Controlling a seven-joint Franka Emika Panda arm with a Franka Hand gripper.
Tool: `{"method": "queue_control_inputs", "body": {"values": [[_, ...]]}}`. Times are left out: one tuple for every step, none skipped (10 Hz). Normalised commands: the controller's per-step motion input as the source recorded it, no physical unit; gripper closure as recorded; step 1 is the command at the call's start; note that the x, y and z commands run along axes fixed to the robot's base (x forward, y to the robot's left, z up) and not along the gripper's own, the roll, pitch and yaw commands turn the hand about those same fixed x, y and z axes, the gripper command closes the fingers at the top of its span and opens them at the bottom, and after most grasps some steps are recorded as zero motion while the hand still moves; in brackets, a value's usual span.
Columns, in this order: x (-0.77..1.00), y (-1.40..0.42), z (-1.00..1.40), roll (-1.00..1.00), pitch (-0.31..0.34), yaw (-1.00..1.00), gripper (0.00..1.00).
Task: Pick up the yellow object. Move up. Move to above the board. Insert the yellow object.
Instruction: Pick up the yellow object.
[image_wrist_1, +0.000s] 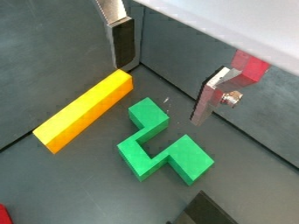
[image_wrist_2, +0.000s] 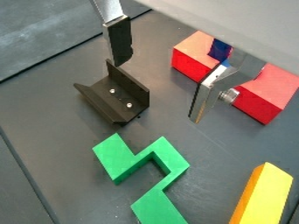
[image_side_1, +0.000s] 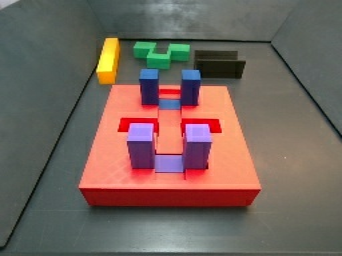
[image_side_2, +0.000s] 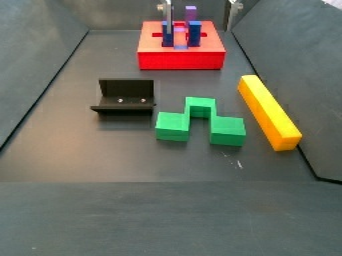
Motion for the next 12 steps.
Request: {"method": "queue_control_inputs", "body": {"values": [[0.0, 0.0, -0.07, -0.02, 0.0, 0.0, 0.0], [-0.11, 0.0, -0.3, -0.06, -0.051, -0.03, 0.0], [-0.38, 0.0, -0.54, 0.0, -0.073, -0.03, 0.0], [-0.67, -0.29, -0.35, 0.0, -0.06, 0.08, 0.0], [-0.71, -0.49, -0.21, 0.0, -0.09, 0.28, 0.0], [-0.68, -0.34, -0.17, -0.04, -0.11, 0.25, 0.0], [-0.65, -0.27, -0.24, -0.05, -0.106, 0.18, 0.0], [-0.69, -0.11, -0.33, 0.0, -0.109, 0.11, 0.0], [-0.76, 0.0, -0.39, 0.0, -0.123, 0.05, 0.0], [-0.7, 0.0, -0.42, 0.02, -0.113, 0.05, 0.0], [-0.61, 0.01, -0.35, 0.0, -0.107, 0.05, 0.0], [-0.49, 0.09, -0.27, 0.0, -0.1, 0.0, 0.0]]}}
